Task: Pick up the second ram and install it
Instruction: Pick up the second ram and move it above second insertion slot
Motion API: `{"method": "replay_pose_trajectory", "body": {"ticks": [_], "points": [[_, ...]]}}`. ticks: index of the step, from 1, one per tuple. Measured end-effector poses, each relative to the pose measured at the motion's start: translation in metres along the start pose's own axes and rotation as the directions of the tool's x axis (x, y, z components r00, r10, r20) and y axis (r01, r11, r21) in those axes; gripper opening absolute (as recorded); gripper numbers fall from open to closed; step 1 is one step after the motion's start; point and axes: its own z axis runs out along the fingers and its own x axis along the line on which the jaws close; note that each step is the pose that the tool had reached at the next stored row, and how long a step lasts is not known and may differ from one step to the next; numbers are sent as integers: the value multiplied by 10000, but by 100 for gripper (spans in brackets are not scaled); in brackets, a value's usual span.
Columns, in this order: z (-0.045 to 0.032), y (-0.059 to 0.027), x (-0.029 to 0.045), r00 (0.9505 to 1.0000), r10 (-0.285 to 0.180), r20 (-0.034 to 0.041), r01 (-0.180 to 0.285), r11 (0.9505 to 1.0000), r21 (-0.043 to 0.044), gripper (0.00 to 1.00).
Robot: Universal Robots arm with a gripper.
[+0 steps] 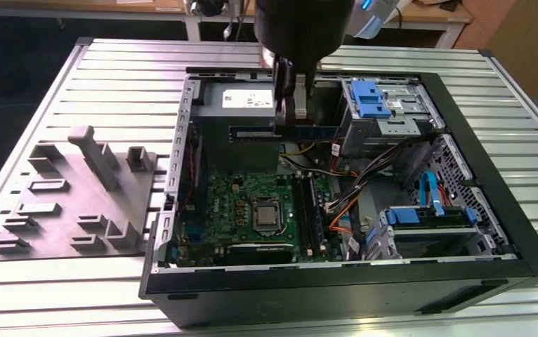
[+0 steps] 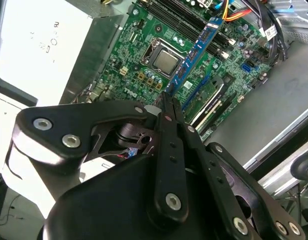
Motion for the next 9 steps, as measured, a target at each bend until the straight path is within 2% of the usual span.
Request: {"method": "replay_pose_trajectory", "body": {"ticks": [9], "points": [[96,-6,4,9996,293,4,-293,9996,23,11]]}}
